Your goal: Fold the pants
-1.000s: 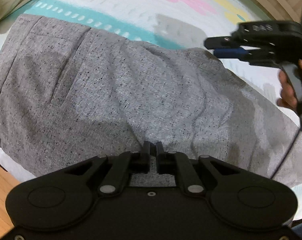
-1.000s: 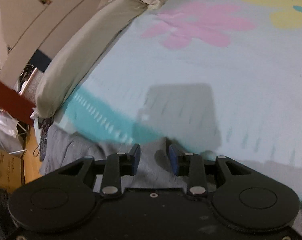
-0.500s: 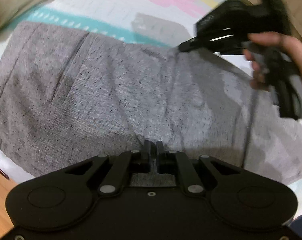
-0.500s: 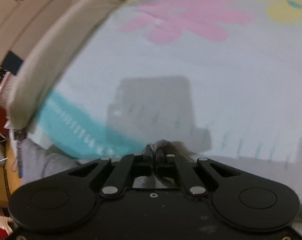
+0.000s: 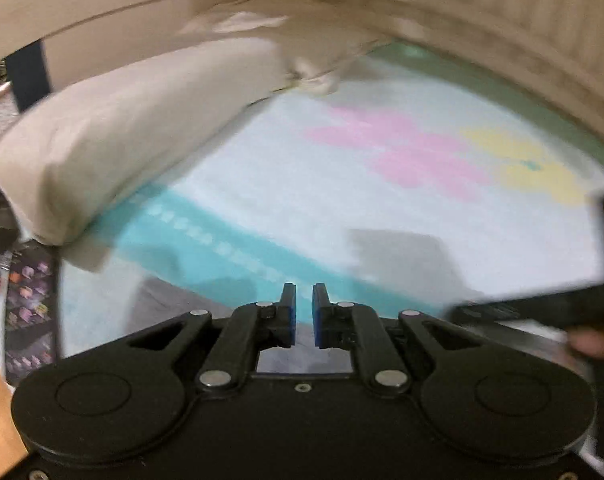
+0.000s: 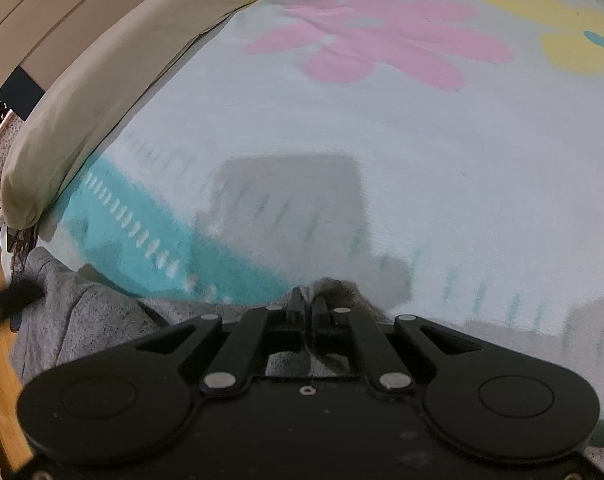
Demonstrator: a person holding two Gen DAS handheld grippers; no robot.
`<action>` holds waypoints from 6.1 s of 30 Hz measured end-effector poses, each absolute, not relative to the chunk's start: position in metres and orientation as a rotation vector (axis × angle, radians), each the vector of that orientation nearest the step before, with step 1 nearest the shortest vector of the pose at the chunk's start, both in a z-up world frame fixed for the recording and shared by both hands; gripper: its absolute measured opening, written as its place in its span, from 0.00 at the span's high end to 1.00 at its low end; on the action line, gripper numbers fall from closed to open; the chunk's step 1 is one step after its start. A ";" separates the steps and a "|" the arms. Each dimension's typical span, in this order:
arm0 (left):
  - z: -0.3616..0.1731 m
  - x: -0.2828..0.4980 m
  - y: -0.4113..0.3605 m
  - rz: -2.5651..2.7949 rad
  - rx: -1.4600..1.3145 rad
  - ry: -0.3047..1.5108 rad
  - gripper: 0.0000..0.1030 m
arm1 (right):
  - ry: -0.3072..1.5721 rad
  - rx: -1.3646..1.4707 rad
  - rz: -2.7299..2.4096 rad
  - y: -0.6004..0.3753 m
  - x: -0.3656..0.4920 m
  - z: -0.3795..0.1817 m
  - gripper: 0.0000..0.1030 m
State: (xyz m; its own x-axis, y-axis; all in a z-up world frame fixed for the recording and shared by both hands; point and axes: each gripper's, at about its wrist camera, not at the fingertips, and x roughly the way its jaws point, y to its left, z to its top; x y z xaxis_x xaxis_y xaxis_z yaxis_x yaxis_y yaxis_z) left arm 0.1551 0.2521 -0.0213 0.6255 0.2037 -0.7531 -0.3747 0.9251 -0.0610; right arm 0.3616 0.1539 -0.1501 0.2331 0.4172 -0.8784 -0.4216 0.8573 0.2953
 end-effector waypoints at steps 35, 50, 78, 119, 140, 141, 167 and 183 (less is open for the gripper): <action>-0.078 0.119 0.228 0.218 -0.240 1.029 0.89 | 1.261 0.048 0.584 0.102 0.361 -0.144 0.86; -0.070 0.071 0.152 0.043 -0.214 1.035 0.89 | 1.272 0.003 0.648 0.045 0.276 -0.113 0.87; -0.057 0.153 -0.031 -0.161 -0.200 1.012 0.74 | 1.041 0.188 0.107 -0.255 0.201 -0.055 0.76; -0.078 0.164 -0.047 -0.346 -0.183 1.185 0.75 | 1.293 0.735 0.131 -0.288 0.154 -0.133 0.72; -0.077 0.172 -0.057 -0.320 -0.183 1.170 0.75 | 1.058 0.284 0.152 -0.228 0.157 -0.112 0.82; -0.077 0.172 -0.058 -0.319 -0.183 1.171 0.75 | 1.113 0.234 0.137 -0.227 0.159 -0.118 0.82; -0.091 0.181 -0.071 -0.327 -0.174 1.218 0.75 | 1.053 0.688 -0.381 -0.486 0.117 -0.092 0.63; -0.089 0.180 -0.080 -0.365 -0.191 1.226 0.75 | 0.983 0.827 -0.418 -0.499 0.117 -0.115 0.58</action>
